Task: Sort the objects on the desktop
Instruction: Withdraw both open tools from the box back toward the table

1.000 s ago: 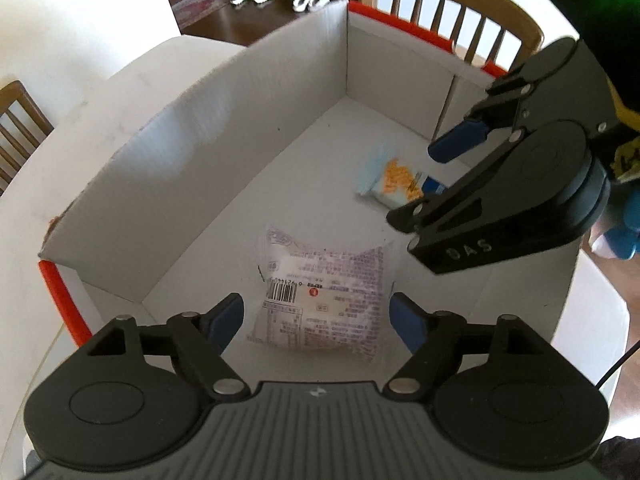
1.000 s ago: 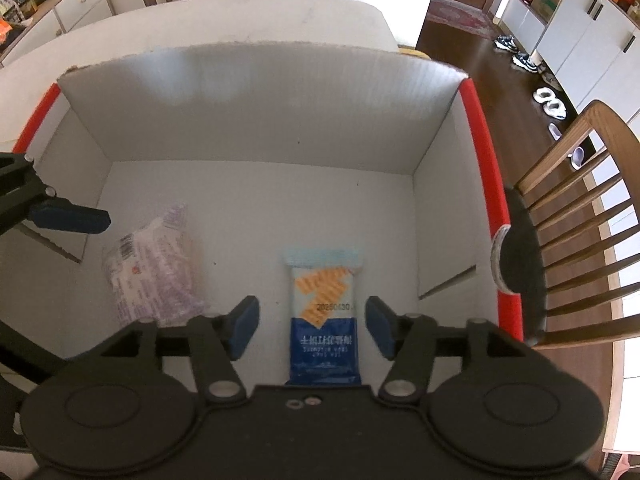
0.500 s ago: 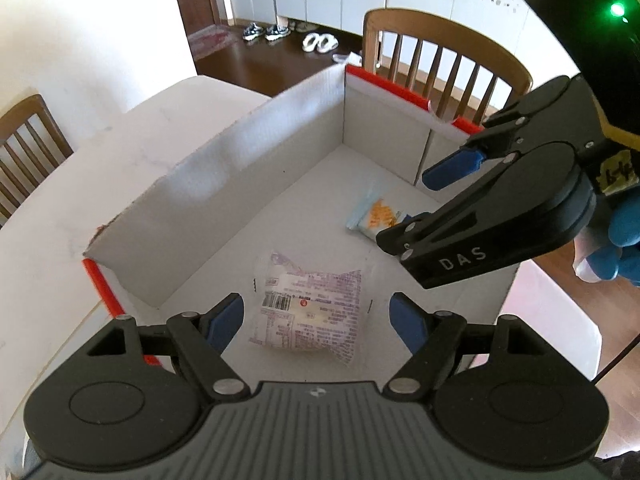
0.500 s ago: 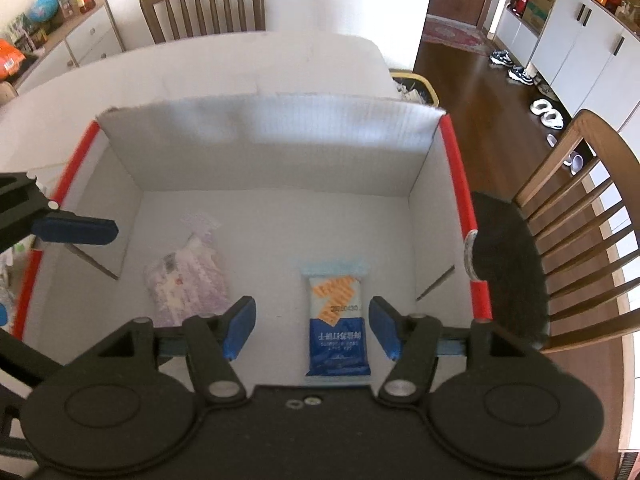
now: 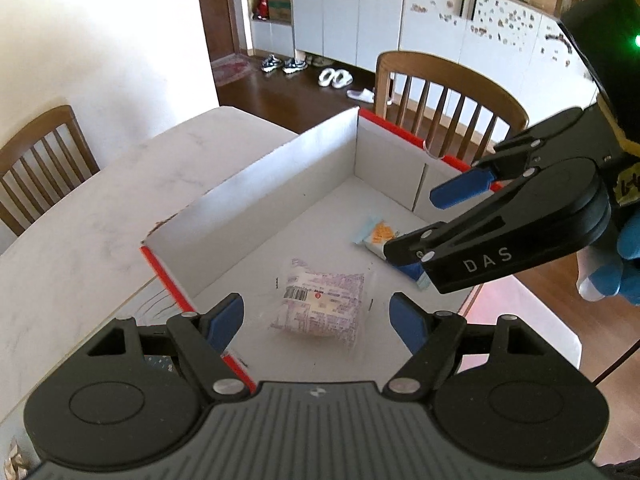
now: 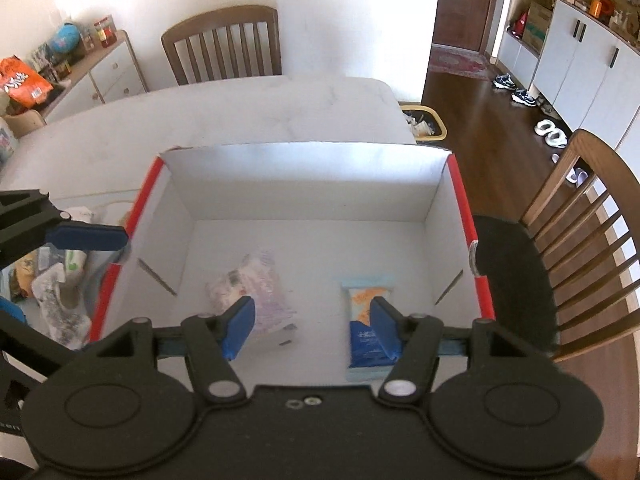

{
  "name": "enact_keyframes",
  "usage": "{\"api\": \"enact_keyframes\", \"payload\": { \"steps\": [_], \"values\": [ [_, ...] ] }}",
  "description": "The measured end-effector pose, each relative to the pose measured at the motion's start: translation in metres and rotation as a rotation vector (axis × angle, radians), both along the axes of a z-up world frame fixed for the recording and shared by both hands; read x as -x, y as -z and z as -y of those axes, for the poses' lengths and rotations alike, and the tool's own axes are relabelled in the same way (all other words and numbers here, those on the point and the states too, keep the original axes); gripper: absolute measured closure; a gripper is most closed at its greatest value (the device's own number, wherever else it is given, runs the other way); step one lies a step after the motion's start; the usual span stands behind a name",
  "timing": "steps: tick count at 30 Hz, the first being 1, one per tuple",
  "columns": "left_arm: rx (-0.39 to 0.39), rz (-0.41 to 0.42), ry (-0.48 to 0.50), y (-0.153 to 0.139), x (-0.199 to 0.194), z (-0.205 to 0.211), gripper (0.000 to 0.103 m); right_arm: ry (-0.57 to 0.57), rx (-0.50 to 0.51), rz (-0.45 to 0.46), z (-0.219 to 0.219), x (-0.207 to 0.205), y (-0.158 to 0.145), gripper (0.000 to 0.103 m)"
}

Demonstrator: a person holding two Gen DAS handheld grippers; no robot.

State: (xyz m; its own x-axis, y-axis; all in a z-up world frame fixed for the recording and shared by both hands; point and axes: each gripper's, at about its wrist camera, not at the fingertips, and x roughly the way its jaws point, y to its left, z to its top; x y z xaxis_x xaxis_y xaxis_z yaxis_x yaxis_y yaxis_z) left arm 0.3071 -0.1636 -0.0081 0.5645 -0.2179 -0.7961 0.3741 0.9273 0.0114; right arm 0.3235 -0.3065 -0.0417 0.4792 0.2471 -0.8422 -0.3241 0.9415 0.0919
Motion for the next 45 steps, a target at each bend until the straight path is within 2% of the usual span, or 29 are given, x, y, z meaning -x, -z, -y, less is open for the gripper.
{"api": "enact_keyframes", "payload": {
  "steps": [11,21,29,45],
  "values": [
    [0.053,0.055,-0.015,-0.026,0.037,-0.028,0.023,0.045,-0.036,0.051,-0.016,0.035,-0.018,0.039],
    [0.087,0.079,-0.058,-0.042,0.066,-0.067,0.023,0.055,-0.083,0.051,-0.05,0.063,-0.025,0.039],
    [0.102,0.078,-0.086,-0.043,0.087,-0.103,0.023,0.048,-0.088,0.067,-0.087,0.081,-0.028,0.039],
    [0.139,0.047,-0.19,-0.024,0.124,-0.19,0.023,0.007,-0.073,0.058,-0.167,0.106,-0.023,0.039]
  ]
}}
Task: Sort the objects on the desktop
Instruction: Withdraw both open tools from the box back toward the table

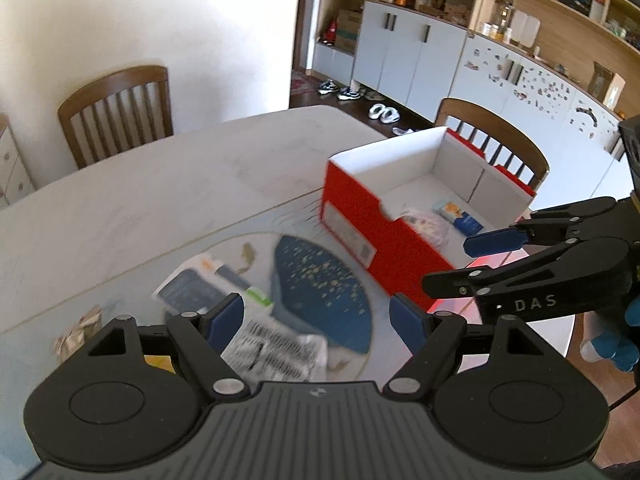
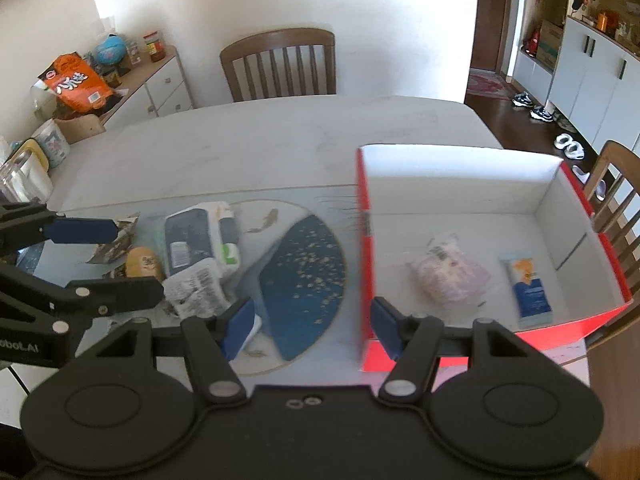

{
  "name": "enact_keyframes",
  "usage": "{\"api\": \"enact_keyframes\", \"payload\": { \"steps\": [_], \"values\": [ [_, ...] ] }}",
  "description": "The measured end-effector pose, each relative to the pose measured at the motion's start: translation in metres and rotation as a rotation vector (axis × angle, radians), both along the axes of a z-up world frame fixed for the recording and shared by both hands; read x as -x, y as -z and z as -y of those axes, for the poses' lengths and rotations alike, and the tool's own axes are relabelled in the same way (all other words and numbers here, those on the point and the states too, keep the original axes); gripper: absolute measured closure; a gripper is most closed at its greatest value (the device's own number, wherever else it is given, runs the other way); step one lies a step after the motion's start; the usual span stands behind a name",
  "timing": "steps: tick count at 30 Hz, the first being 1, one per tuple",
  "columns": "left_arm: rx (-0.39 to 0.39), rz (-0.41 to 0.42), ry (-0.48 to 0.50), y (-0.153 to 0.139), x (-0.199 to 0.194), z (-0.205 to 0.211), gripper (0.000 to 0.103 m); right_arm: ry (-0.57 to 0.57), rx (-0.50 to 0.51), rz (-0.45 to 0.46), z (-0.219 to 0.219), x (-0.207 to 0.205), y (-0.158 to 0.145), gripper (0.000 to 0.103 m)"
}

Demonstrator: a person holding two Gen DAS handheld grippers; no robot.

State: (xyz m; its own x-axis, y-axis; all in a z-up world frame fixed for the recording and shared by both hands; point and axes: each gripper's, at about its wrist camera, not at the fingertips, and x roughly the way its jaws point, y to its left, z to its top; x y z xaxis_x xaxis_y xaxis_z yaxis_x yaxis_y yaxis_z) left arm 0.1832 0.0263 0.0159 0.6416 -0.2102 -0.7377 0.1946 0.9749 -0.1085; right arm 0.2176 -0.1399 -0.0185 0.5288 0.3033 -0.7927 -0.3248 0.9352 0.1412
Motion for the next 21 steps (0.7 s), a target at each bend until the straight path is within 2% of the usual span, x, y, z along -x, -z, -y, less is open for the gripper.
{"api": "enact_keyframes", "payload": {
  "steps": [5,14,21],
  "values": [
    [0.023,-0.02,-0.043,0.007,0.007,-0.029,0.023,-0.01,0.0,0.001,-0.021,0.005,0.002,0.039],
    [0.004,-0.009,-0.091,0.021,0.022,-0.077,0.023,-0.037,0.013,0.005,-0.057,0.011,0.012,0.039],
    [0.004,-0.037,-0.146,0.04,0.032,-0.116,0.02,-0.08,0.051,0.029,-0.081,0.014,0.025,0.039]
  ]
}}
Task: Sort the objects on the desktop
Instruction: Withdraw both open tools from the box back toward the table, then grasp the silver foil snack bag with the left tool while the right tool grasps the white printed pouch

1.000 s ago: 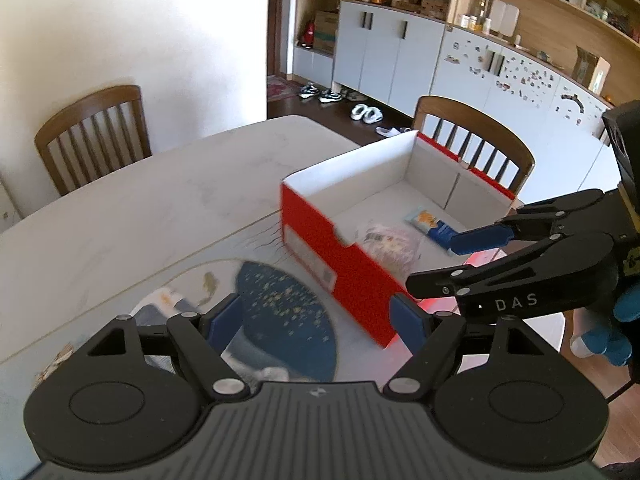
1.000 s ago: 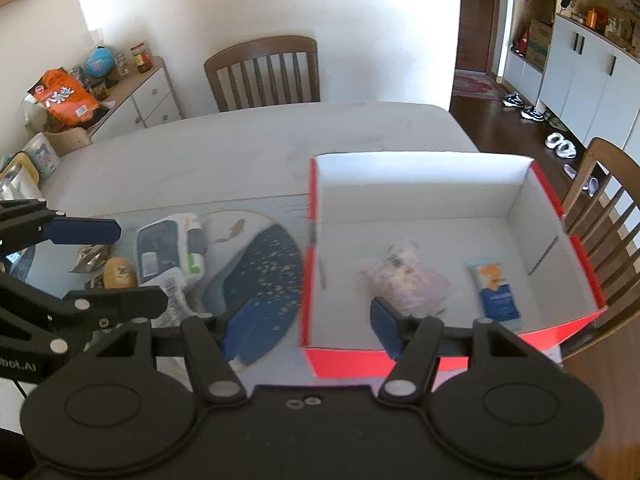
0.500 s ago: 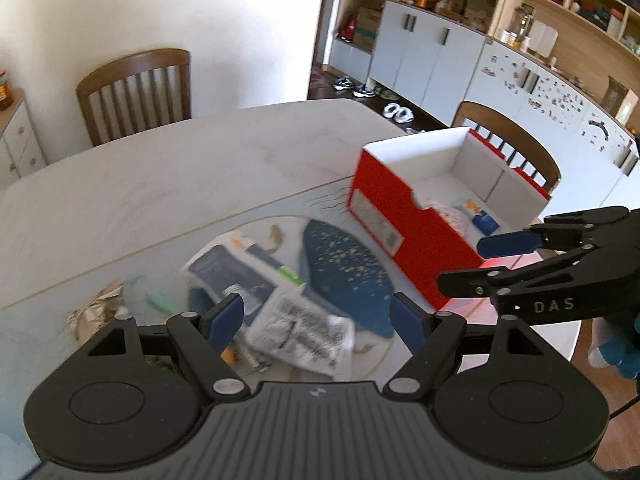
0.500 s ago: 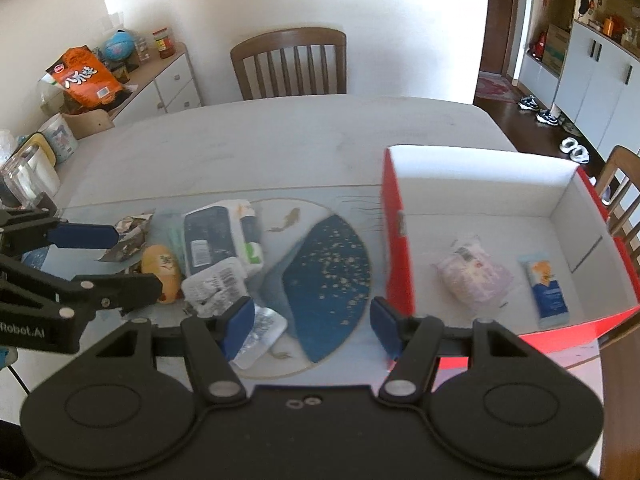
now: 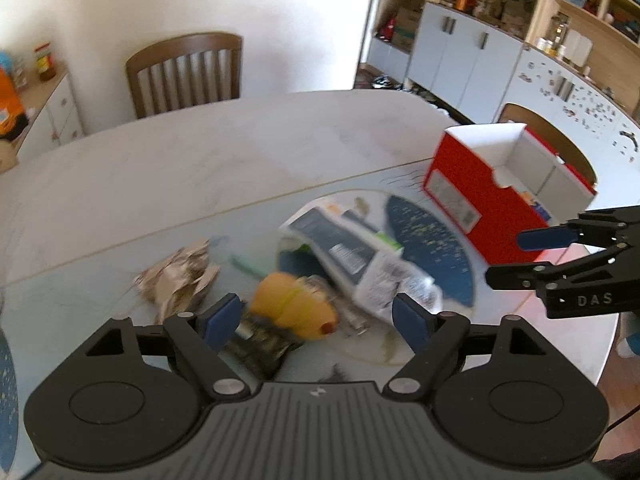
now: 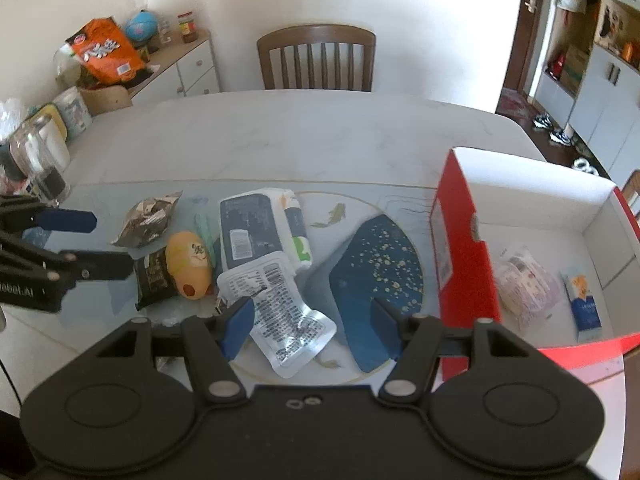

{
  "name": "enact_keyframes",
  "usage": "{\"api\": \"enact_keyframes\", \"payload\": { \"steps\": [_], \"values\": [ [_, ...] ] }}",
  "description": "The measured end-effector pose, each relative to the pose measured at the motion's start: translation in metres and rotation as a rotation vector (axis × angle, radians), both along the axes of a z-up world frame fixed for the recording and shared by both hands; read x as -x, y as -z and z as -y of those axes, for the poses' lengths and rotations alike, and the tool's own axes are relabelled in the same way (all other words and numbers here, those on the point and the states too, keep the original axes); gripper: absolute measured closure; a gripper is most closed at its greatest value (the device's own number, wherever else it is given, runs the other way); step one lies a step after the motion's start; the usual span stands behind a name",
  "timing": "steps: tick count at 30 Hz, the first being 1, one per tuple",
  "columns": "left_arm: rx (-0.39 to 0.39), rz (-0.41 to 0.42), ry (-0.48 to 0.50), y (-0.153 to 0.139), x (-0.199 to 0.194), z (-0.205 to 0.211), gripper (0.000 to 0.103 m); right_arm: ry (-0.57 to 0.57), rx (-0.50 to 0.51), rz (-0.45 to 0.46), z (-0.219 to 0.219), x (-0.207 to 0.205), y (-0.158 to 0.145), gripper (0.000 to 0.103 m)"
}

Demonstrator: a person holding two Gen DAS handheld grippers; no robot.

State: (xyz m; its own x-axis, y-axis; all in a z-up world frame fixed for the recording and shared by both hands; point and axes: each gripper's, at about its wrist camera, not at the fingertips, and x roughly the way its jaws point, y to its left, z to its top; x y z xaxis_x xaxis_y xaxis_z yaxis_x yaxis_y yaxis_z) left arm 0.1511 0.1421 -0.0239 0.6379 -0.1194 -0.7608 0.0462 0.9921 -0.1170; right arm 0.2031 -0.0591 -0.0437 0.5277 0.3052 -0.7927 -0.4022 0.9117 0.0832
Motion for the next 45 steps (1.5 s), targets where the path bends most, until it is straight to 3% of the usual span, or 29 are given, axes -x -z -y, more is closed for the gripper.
{"api": "enact_keyframes", "payload": {
  "steps": [9,15,22,45],
  "values": [
    [-0.012,-0.026,-0.07,0.022,0.001,-0.035,0.016,-0.056,0.016,-0.003,-0.016,-0.003,0.02,0.033],
    [-0.025,-0.033,-0.09,0.033,-0.009,-0.05,0.004,-0.095,0.011,-0.012,-0.021,-0.007,0.027,0.028],
    [-0.039,-0.056,-0.132,0.047,-0.026,-0.069,0.001,-0.123,0.02,-0.007,-0.024,-0.013,0.039,0.006],
    [0.01,-0.123,-0.258,0.068,-0.09,-0.118,0.0,-0.199,0.073,-0.037,-0.043,-0.032,0.071,0.01]
  ]
}}
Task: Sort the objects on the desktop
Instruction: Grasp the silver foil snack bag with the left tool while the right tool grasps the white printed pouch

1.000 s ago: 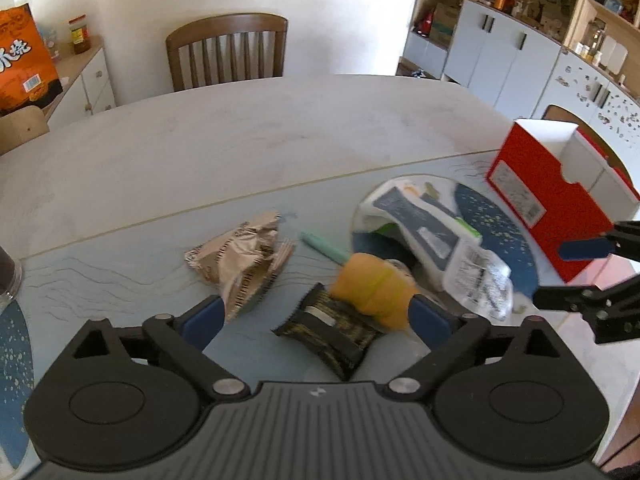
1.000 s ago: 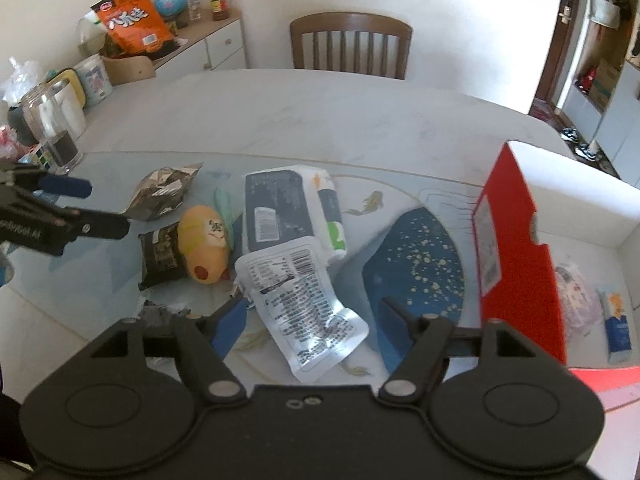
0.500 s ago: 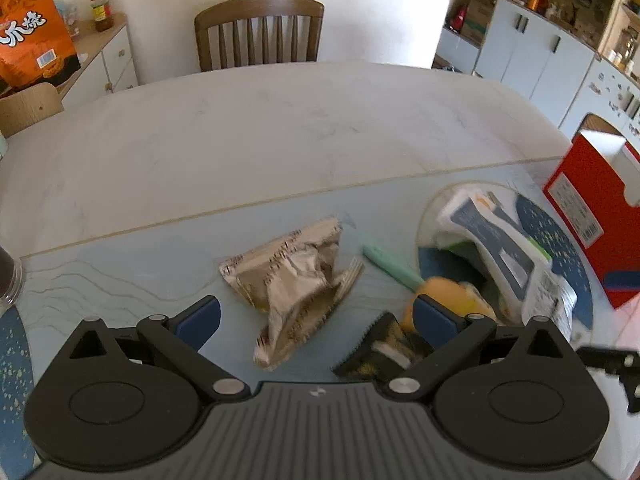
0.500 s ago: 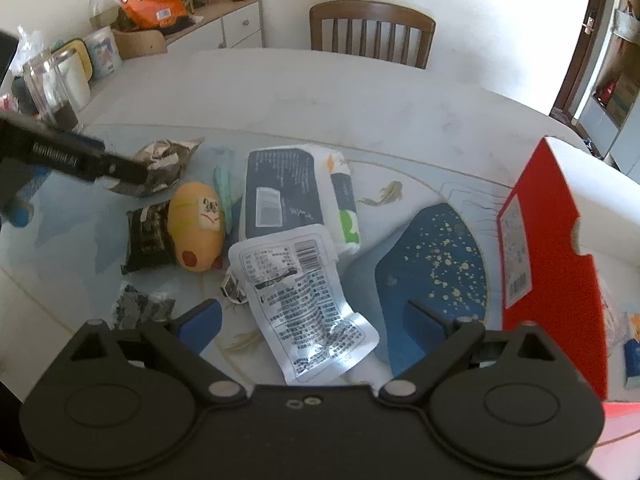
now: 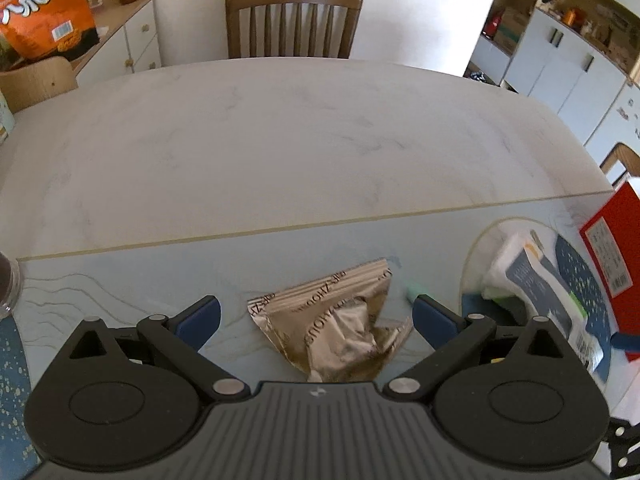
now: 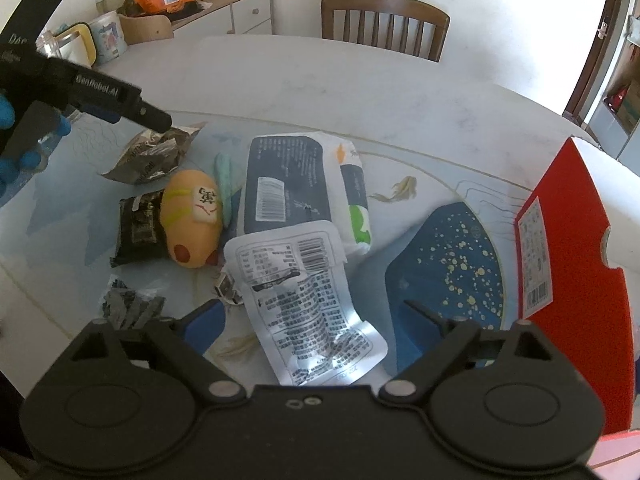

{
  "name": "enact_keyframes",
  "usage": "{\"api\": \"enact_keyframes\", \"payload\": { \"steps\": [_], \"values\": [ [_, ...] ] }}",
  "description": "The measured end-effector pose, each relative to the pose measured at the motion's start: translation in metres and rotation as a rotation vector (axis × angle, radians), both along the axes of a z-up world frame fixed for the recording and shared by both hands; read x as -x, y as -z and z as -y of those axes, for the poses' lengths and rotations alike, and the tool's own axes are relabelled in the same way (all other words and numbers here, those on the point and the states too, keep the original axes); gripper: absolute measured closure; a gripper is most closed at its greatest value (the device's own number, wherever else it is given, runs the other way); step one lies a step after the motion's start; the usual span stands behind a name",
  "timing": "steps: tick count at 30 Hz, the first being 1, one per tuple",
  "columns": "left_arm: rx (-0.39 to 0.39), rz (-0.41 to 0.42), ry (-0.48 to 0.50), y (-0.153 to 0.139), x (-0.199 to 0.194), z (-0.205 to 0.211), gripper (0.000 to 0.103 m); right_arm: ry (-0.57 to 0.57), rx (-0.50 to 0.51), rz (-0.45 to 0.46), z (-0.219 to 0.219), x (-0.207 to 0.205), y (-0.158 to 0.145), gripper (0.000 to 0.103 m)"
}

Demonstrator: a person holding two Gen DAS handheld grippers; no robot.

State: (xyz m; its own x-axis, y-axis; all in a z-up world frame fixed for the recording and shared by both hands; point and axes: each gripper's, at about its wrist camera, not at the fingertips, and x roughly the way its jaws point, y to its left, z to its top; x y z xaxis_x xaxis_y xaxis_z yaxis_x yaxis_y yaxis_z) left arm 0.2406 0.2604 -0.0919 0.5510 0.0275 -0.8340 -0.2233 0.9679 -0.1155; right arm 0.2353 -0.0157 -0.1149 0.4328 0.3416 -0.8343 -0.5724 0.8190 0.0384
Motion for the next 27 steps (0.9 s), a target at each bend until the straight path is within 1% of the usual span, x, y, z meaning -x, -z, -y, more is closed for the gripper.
{"api": "enact_keyframes", "payload": {
  "steps": [4,7,12,16,17,19,21,24,26,27],
  "values": [
    [0.016,-0.028,0.007,0.008,-0.006,-0.001,0.0,-0.02,0.014,-0.002,-0.004,-0.003,0.005,0.011],
    [0.039,-0.046,-0.005,0.015,-0.007,-0.002,0.001,-0.034,0.028,0.0,-0.007,-0.004,0.009,0.012],
    [0.066,-0.047,-0.017,0.02,-0.007,-0.003,0.001,-0.052,0.047,-0.002,-0.01,-0.004,0.013,0.015],
    [0.081,-0.043,-0.011,0.022,-0.009,-0.002,0.002,-0.06,0.059,0.0,-0.011,-0.003,0.015,0.02],
    [0.09,-0.042,-0.01,0.022,-0.009,-0.002,0.005,-0.063,0.064,0.003,-0.012,-0.003,0.016,0.022],
    [0.112,-0.039,-0.012,0.023,-0.009,-0.002,0.007,-0.068,0.075,0.008,-0.012,-0.002,0.017,0.024],
    [0.121,-0.029,-0.009,0.022,-0.009,-0.002,0.012,-0.071,0.083,0.014,-0.013,-0.002,0.018,0.026],
    [0.123,-0.018,-0.012,0.02,-0.007,-0.001,0.017,-0.075,0.097,0.018,-0.015,-0.001,0.018,0.031],
    [0.135,-0.013,-0.011,0.019,-0.006,-0.001,0.029,-0.075,0.099,0.022,-0.015,0.0,0.018,0.032],
    [0.141,-0.011,-0.011,0.019,-0.005,-0.001,0.033,-0.076,0.1,0.025,-0.015,0.0,0.018,0.032]
  ]
}}
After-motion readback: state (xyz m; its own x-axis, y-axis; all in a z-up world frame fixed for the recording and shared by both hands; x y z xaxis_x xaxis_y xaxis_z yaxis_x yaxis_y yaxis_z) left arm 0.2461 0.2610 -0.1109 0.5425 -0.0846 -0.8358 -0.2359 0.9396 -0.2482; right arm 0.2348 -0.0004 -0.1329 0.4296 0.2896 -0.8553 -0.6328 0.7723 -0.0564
